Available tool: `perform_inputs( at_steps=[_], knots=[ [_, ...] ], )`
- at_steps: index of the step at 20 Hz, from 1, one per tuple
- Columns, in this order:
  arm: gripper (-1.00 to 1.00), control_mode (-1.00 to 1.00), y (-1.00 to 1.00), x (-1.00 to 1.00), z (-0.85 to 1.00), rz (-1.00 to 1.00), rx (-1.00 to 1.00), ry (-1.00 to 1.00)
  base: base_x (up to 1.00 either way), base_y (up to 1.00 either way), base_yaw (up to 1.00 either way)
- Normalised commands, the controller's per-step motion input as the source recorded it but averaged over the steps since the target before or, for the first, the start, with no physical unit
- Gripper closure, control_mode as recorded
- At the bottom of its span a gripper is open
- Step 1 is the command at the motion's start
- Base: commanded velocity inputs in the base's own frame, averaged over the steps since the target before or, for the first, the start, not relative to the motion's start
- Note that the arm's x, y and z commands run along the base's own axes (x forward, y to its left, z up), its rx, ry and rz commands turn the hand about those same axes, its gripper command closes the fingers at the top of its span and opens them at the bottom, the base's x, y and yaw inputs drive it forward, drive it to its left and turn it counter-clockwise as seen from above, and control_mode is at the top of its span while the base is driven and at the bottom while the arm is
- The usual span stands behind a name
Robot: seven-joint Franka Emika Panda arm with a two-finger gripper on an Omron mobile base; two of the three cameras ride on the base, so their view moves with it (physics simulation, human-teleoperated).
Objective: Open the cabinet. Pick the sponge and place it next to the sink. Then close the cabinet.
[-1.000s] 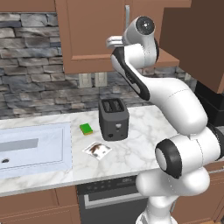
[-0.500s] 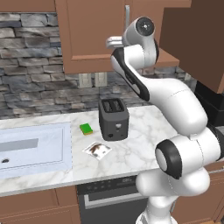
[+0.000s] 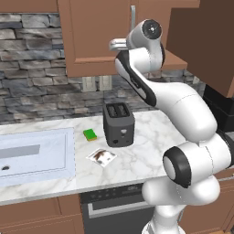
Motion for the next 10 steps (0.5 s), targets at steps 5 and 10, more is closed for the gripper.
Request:
perform_inputs(
  at_steps=[5, 10],
  knots=[
    [1.0, -1.0, 0.42, -0.1, 0.01, 0.05, 0.0, 0.0, 0.0, 0.0, 0.0],
    [1.0, -1.0, 0.4, -0.13, 0.03, 0.05, 0.0, 0.0, 0.0, 0.0, 0.0]
  ],
)
